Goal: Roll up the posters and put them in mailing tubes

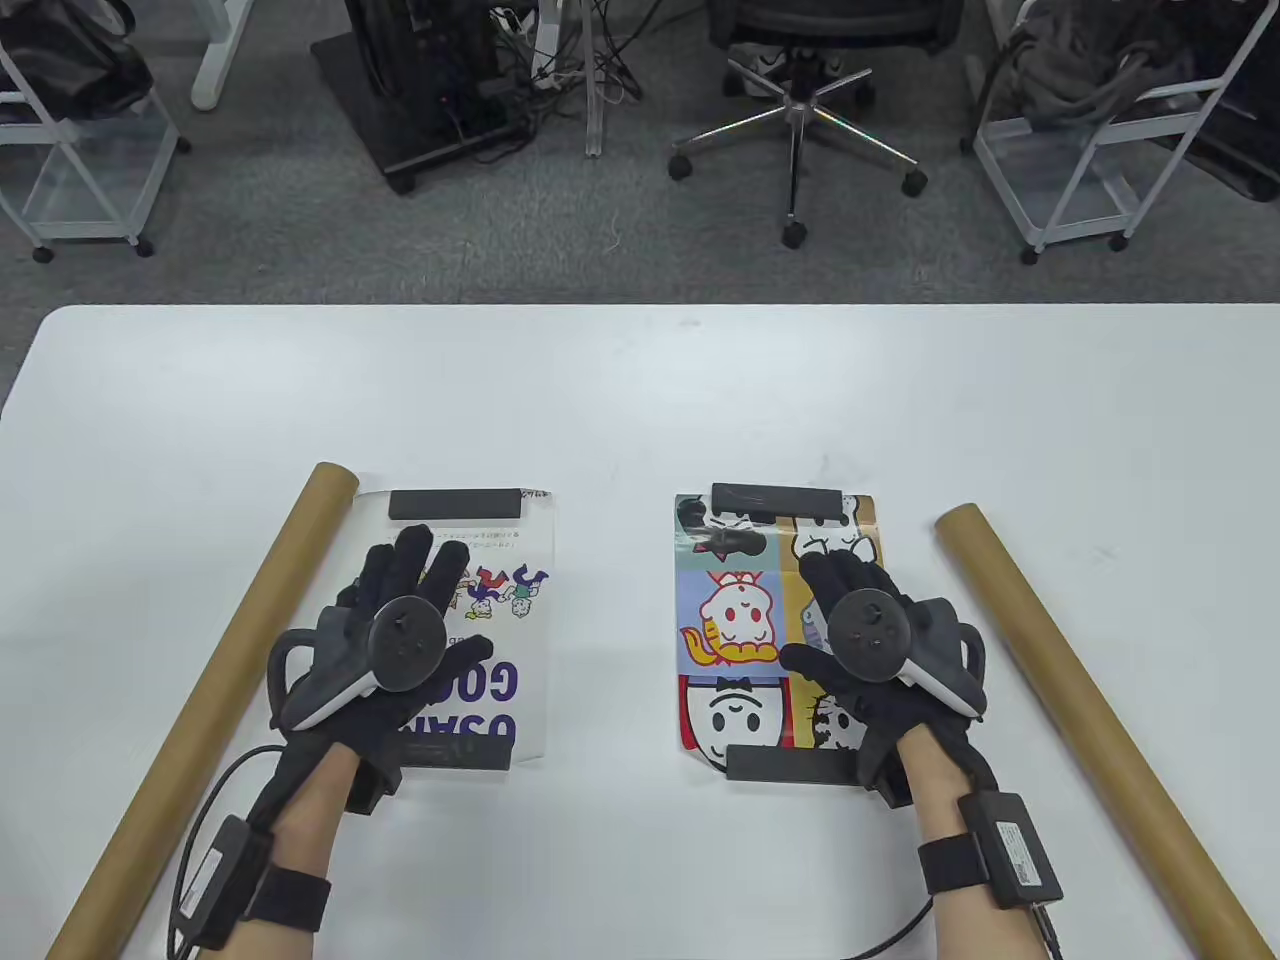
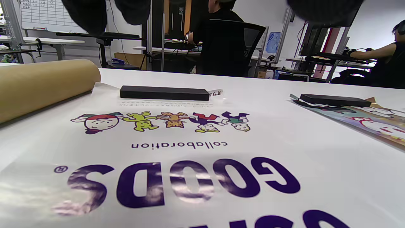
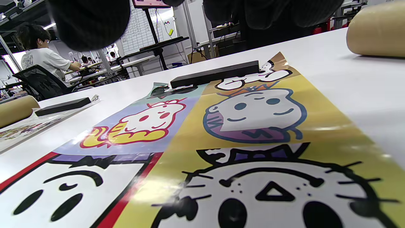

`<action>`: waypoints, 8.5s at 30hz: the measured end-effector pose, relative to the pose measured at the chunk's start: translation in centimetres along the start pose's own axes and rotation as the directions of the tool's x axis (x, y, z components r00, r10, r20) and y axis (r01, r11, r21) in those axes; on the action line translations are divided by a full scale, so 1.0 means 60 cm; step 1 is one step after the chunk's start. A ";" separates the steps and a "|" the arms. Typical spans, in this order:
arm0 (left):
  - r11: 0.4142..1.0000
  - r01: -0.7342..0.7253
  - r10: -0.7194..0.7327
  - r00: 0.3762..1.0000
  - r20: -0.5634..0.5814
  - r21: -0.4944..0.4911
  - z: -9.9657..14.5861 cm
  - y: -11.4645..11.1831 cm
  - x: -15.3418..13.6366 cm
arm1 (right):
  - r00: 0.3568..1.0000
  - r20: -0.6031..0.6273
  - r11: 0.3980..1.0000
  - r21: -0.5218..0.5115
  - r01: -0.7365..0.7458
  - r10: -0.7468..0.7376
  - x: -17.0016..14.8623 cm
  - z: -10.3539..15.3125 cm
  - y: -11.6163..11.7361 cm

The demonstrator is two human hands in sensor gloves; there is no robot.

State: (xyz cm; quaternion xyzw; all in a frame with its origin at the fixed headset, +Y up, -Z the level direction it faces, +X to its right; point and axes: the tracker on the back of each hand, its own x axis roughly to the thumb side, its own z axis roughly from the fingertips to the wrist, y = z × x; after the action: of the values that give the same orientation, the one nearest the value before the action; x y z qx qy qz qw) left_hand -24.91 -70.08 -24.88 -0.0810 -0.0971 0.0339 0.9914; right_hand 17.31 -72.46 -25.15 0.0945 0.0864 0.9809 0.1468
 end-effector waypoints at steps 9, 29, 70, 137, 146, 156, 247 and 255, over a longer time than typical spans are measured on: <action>1.000 0.000 0.000 1.000 -0.009 -0.012 0.000 0.000 -0.002 | 1.000 -0.002 1.000 0.006 0.010 -0.010 -0.002 0.000 0.001; 1.000 -0.014 0.013 0.997 -0.080 -0.014 -0.002 0.005 -0.034 | 1.000 -0.022 0.999 0.032 0.016 -0.015 -0.004 -0.002 0.002; 0.986 -0.056 -0.076 0.694 -0.716 -0.159 0.006 -0.065 -0.217 | 0.999 -0.038 0.997 0.077 0.020 -0.017 -0.008 -0.005 0.009; 0.863 0.432 -0.476 0.869 0.135 0.262 0.023 -0.006 0.152 | 0.837 0.131 0.829 -0.120 0.546 -0.531 0.036 0.010 -0.004; 0.875 0.408 -0.457 0.874 0.164 0.259 0.024 -0.010 0.160 | 0.870 0.108 0.832 -0.255 0.492 -0.481 0.043 0.014 -0.008; 0.879 0.389 -0.441 0.884 0.159 0.276 0.025 -0.006 0.162 | 0.873 0.100 0.842 -0.230 0.488 -0.478 0.039 0.014 -0.009; 0.945 0.292 -0.309 0.946 0.103 0.150 0.016 0.015 0.096 | 0.739 0.099 0.729 -0.123 0.673 -0.666 -0.012 0.012 -0.005; 0.985 0.135 -0.126 0.989 -0.083 0.108 0.011 0.036 0.019 | 0.748 0.095 0.738 -0.117 0.664 -0.657 -0.010 0.012 -0.004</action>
State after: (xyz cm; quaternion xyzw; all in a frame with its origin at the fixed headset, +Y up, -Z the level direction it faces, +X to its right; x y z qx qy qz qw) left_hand -24.06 -67.75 -24.39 -0.0192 -0.0626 -0.0288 0.9974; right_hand 18.11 -72.32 -24.61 0.0700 0.0401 0.8661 0.4933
